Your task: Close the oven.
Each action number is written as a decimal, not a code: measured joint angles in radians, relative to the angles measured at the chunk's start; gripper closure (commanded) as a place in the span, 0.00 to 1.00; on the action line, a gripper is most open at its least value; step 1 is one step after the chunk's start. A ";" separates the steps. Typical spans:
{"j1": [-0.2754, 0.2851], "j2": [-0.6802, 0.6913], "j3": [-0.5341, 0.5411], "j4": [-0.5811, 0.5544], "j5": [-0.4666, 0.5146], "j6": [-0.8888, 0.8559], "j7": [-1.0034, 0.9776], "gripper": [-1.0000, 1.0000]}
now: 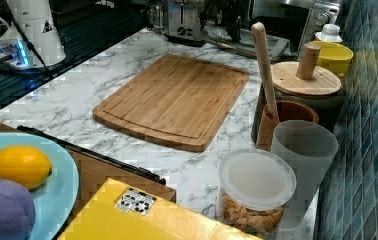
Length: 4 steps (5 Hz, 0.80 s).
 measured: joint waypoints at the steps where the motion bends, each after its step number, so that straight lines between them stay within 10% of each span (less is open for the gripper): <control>1: 0.004 -0.029 0.058 0.037 -0.221 0.004 0.113 1.00; 4: 0.237 0.062 0.194 0.431 -1.322 -0.273 0.966 1.00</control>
